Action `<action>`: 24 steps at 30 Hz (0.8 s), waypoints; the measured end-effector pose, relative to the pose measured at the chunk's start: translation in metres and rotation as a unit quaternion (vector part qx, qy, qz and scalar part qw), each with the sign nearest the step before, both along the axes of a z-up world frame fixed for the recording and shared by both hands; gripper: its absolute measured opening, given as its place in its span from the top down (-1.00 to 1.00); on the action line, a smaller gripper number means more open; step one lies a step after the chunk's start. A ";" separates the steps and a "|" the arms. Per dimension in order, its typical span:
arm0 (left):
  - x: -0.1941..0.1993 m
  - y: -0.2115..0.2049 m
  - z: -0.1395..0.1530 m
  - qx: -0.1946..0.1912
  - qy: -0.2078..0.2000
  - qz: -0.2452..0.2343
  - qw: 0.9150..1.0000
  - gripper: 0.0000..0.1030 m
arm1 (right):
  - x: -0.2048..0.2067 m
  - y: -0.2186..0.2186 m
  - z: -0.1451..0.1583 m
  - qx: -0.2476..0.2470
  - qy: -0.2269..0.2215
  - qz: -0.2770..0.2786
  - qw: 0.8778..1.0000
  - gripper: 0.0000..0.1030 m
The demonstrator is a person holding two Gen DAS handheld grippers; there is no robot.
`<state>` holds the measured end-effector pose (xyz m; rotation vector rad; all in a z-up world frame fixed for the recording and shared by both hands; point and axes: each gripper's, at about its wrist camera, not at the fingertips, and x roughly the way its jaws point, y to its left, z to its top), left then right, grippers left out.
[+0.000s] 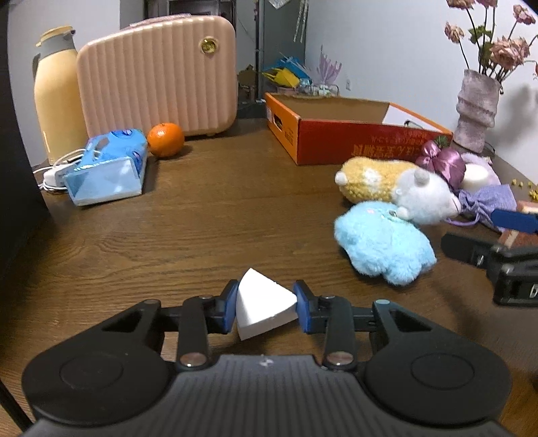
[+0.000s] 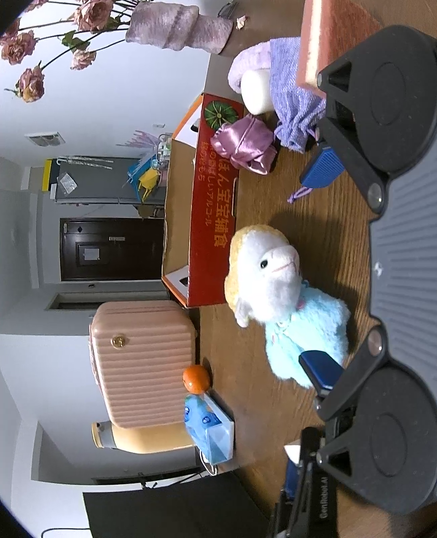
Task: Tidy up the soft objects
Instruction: 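Grasp the light blue plush lamb with the right gripper while the left gripper holds the sponge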
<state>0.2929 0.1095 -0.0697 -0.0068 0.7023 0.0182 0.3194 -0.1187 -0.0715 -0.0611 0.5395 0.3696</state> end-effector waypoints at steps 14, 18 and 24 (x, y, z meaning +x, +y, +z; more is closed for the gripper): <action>-0.013 0.015 0.022 -0.003 -0.062 0.042 0.997 0.31 | 0.014 0.043 -0.009 0.025 0.042 0.009 0.999 -1.00; -0.015 0.017 0.025 -0.007 -0.071 0.046 0.996 0.31 | 0.024 0.055 -0.013 0.030 0.058 -0.001 0.998 -1.00; -0.019 0.018 0.027 -0.012 -0.077 0.046 0.996 0.31 | 0.039 0.069 -0.020 0.023 0.075 -0.031 0.996 -1.00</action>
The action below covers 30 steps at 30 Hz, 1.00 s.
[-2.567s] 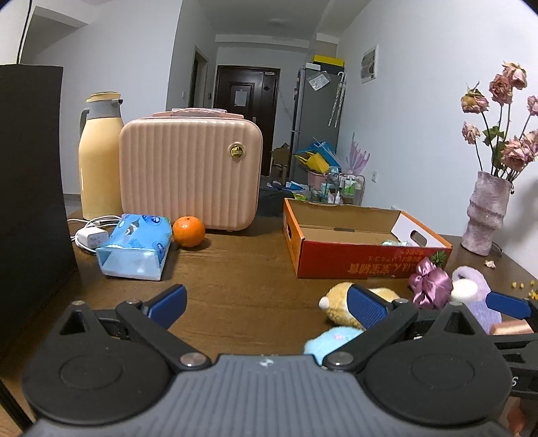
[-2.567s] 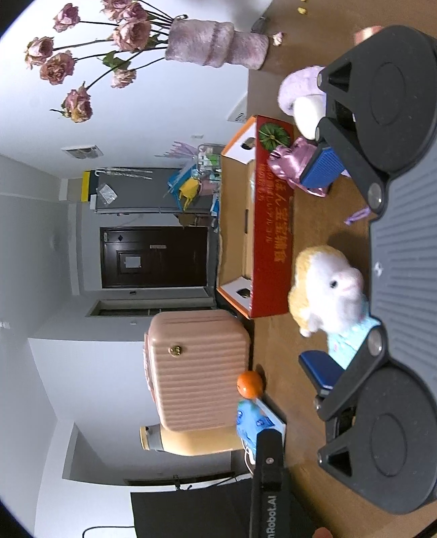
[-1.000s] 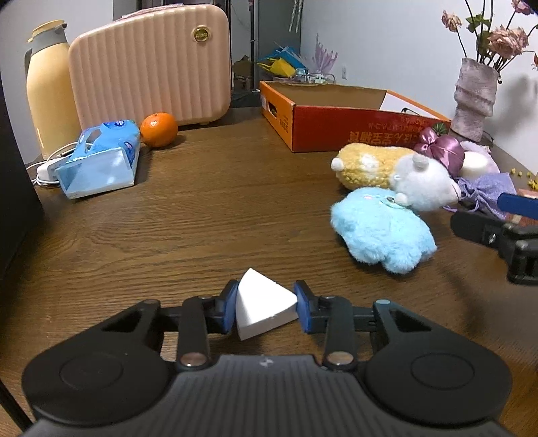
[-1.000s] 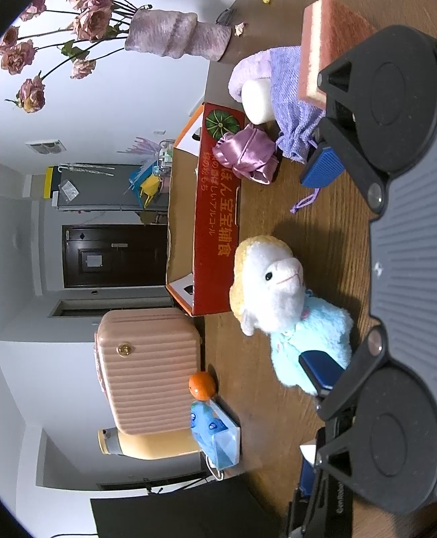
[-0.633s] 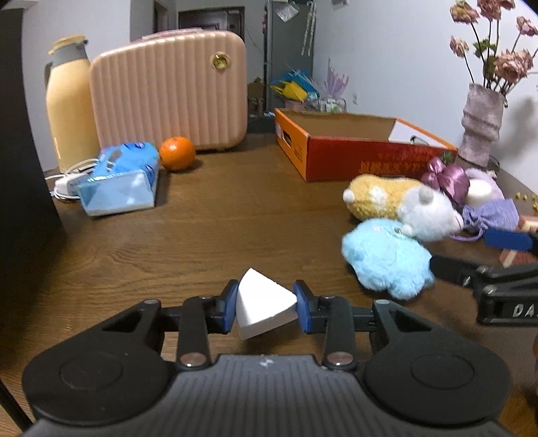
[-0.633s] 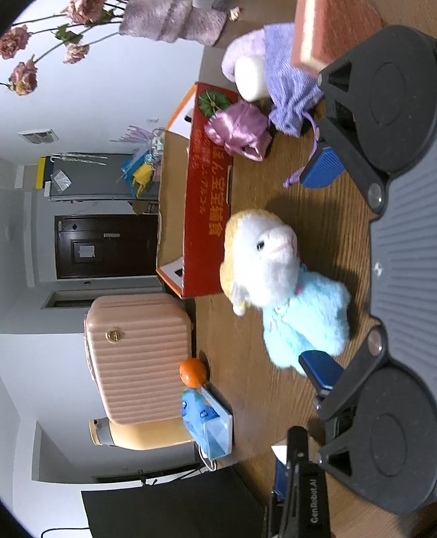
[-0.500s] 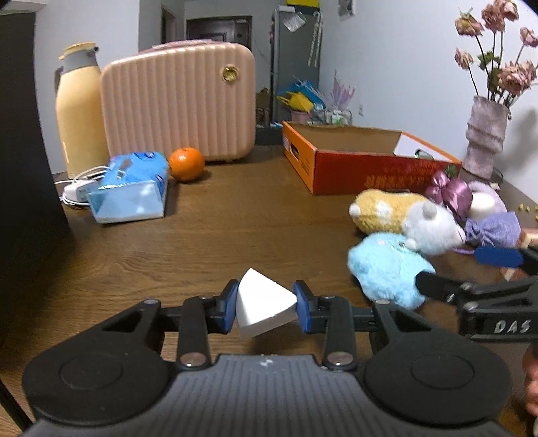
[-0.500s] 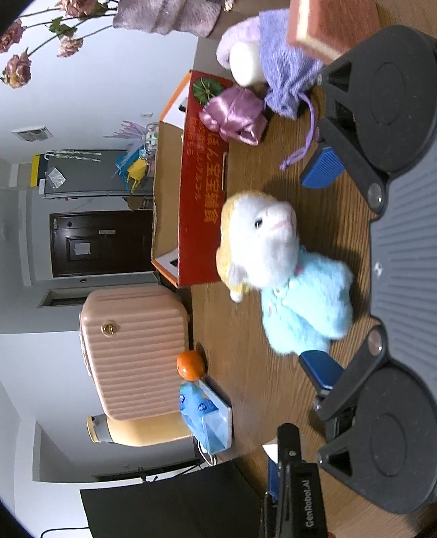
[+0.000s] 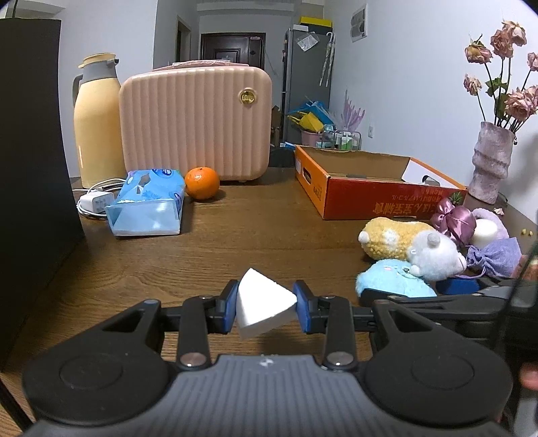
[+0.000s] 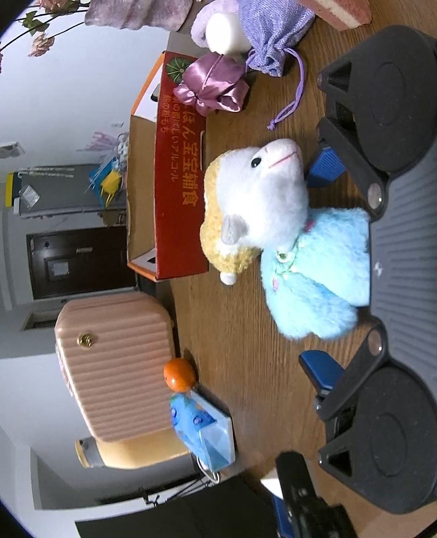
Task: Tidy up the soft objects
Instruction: 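Grasp the light blue plush lamb with the right gripper while the left gripper holds the sponge, then lift the plush lamb with the right gripper while the left gripper holds the sponge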
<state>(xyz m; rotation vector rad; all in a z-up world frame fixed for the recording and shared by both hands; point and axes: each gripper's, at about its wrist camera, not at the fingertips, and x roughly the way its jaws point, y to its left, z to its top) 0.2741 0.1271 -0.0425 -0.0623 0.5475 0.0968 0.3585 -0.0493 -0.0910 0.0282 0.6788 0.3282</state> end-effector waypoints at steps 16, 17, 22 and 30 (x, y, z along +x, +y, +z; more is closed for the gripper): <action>-0.002 0.001 0.001 -0.003 -0.003 0.001 1.000 0.31 | 0.003 0.005 -0.005 -0.012 0.002 0.000 1.000 -0.49; -0.002 0.001 0.001 -0.003 -0.003 0.001 1.000 0.31 | 0.002 0.005 -0.005 -0.012 0.002 0.001 1.000 -0.48; -0.002 0.001 0.002 -0.004 -0.004 0.001 1.000 0.31 | -0.002 0.003 -0.003 -0.002 0.001 0.011 1.000 -0.45; -0.004 0.002 0.004 -0.009 -0.011 0.003 1.000 0.31 | -0.021 -0.001 0.010 0.025 -0.035 0.040 0.998 -0.43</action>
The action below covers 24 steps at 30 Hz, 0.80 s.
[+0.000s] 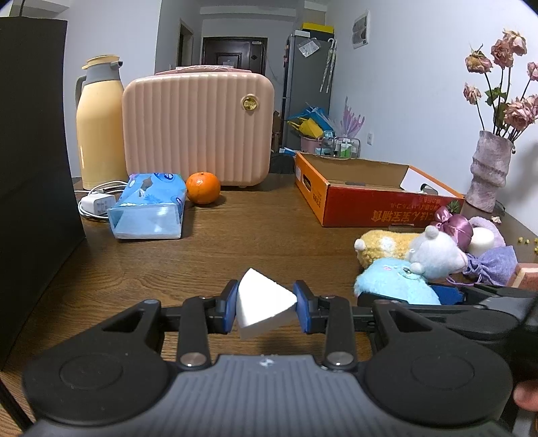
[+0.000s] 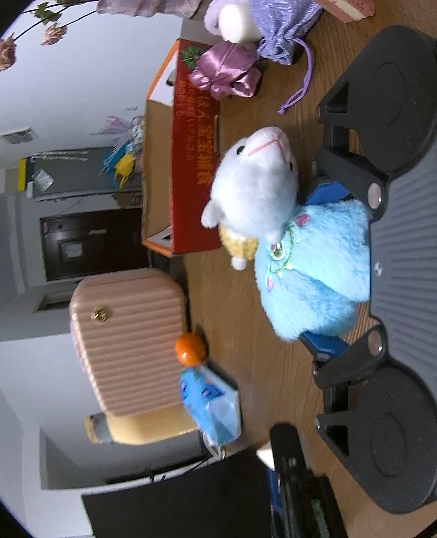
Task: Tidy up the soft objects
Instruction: 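Lift the plush lamb with the right gripper while the left gripper holds the sponge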
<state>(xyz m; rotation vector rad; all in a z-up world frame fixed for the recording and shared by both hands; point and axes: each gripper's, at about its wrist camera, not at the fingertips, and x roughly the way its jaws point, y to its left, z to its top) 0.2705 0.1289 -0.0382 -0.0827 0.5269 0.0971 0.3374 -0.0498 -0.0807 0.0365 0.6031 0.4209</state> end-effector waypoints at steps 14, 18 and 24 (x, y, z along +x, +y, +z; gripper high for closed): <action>-0.005 0.012 0.008 -0.016 -0.022 0.022 0.999 0.31 | -0.049 -0.008 0.037 0.020 -0.122 0.036 0.992 -0.43; -0.006 0.013 0.009 -0.016 -0.024 0.026 0.999 0.31 | -0.055 -0.019 0.048 0.031 -0.148 0.027 0.988 -0.43; -0.004 0.014 0.008 -0.014 -0.024 0.033 0.999 0.31 | -0.052 -0.034 0.054 0.038 -0.156 0.007 0.987 -0.43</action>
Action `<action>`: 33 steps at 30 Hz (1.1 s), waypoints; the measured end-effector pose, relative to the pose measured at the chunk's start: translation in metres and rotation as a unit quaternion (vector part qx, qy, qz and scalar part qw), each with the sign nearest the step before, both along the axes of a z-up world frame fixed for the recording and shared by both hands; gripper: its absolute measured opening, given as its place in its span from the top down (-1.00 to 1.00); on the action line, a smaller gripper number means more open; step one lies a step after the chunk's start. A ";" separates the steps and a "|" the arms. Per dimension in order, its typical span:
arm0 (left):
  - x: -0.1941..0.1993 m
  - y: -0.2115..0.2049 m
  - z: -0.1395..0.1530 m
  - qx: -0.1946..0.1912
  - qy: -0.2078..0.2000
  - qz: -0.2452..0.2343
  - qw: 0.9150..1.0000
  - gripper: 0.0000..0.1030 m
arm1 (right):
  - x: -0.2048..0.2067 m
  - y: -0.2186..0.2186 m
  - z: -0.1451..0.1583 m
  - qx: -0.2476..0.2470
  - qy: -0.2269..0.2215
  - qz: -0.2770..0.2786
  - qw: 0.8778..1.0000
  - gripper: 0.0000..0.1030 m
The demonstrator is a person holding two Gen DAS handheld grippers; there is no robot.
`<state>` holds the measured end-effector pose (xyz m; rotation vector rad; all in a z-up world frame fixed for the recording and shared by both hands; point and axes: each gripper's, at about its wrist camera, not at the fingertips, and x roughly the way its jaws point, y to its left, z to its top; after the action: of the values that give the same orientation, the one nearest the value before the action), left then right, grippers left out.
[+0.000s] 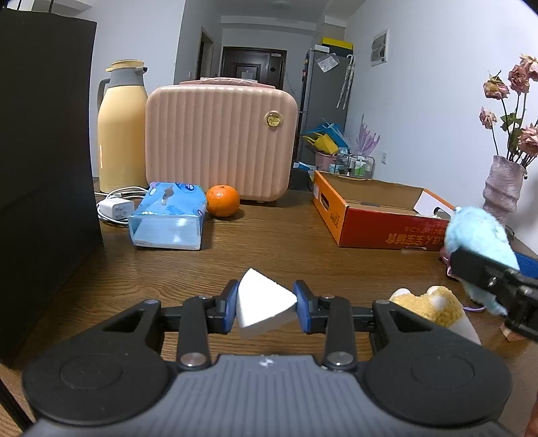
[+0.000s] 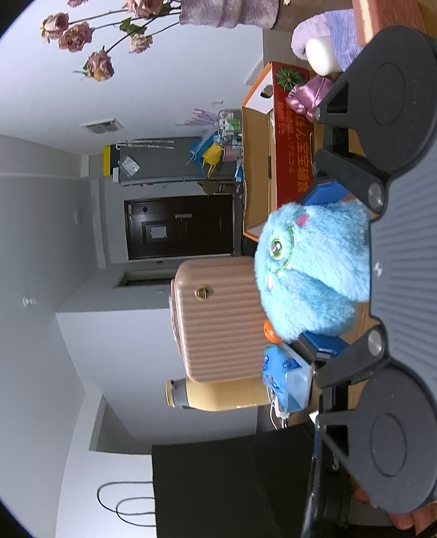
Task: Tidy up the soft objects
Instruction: 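Lift the plush lamb with the right gripper while the left gripper holds the sponge, then carry the white sponge and plush lamb with both grippers over the orange box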
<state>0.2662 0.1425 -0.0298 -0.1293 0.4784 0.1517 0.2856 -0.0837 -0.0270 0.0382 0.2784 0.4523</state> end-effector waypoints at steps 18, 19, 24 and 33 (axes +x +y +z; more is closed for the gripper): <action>0.021 -0.036 0.024 0.016 -0.023 -0.023 0.999 0.31 | 0.033 -0.024 0.005 -0.007 -0.021 -0.042 0.999 -0.43; 0.024 -0.038 0.026 0.016 -0.025 -0.024 0.999 0.31 | 0.036 -0.025 0.005 -0.007 -0.022 -0.045 0.999 -0.43; 0.041 -0.049 0.035 0.013 -0.032 -0.028 0.999 0.31 | 0.053 -0.029 0.008 -0.007 -0.026 -0.059 0.998 -0.43; 0.075 -0.063 0.045 0.006 -0.043 -0.034 0.999 0.31 | 0.091 -0.035 0.016 0.014 -0.028 -0.091 0.995 -0.43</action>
<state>0.3413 0.0800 0.0151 -0.1063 0.3964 0.0827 0.3767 -0.1188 -0.0114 0.0786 0.2119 0.2755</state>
